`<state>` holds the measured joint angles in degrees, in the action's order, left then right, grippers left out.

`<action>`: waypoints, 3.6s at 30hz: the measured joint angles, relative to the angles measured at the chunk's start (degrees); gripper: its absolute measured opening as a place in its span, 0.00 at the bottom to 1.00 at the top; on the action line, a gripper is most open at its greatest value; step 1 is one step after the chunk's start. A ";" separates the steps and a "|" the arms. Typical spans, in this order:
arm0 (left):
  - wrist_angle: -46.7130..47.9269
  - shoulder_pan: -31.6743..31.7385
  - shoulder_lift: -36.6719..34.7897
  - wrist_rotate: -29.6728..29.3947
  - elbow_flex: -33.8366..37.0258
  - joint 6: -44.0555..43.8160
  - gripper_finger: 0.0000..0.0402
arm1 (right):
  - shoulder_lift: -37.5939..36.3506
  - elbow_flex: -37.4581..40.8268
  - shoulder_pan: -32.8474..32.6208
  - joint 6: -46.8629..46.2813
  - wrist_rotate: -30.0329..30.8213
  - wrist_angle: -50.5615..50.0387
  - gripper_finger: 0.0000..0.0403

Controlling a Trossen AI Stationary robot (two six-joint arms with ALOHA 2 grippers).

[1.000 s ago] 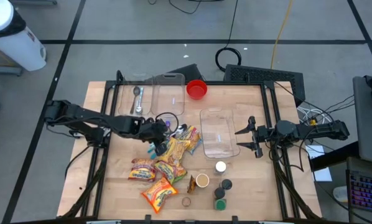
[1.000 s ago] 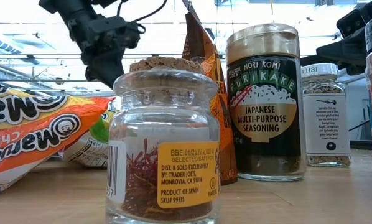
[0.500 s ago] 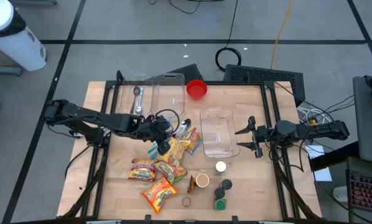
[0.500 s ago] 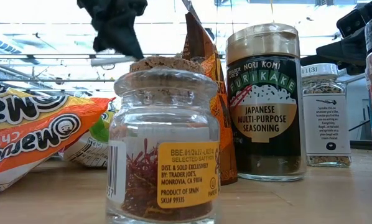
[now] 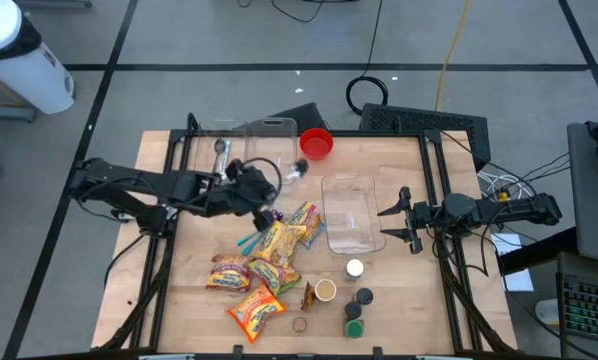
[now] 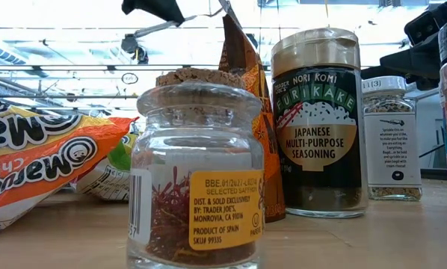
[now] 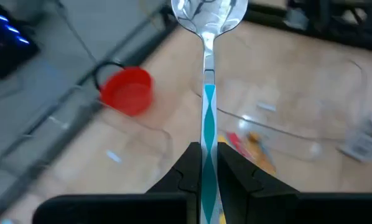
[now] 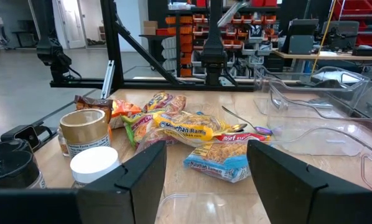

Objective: Pick & Place Food Item
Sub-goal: Put the blue patterned spoon into the top left transparent bin, then put the top violet spoon into the top left transparent bin

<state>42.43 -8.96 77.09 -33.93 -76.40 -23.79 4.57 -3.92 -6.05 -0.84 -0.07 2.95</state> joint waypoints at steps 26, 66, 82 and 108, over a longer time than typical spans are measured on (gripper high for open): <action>-16.09 39.93 -17.51 3.87 31.71 -6.31 0.08 | -0.01 0.00 0.01 0.00 0.01 0.10 0.54; -25.96 50.60 -1.30 21.51 37.68 -16.03 0.08 | -0.01 0.00 -0.01 0.00 -0.01 0.10 0.54; -32.88 50.60 9.97 24.96 37.66 -14.27 0.16 | -0.01 0.00 -0.01 0.00 0.00 0.10 0.54; -31.38 39.11 -21.55 37.40 37.64 0.83 0.57 | 0.01 0.00 -0.01 0.00 -0.01 0.11 0.54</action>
<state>11.05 30.16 55.54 3.47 -38.76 -22.97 4.57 -3.92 -6.07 -0.84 -0.08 3.07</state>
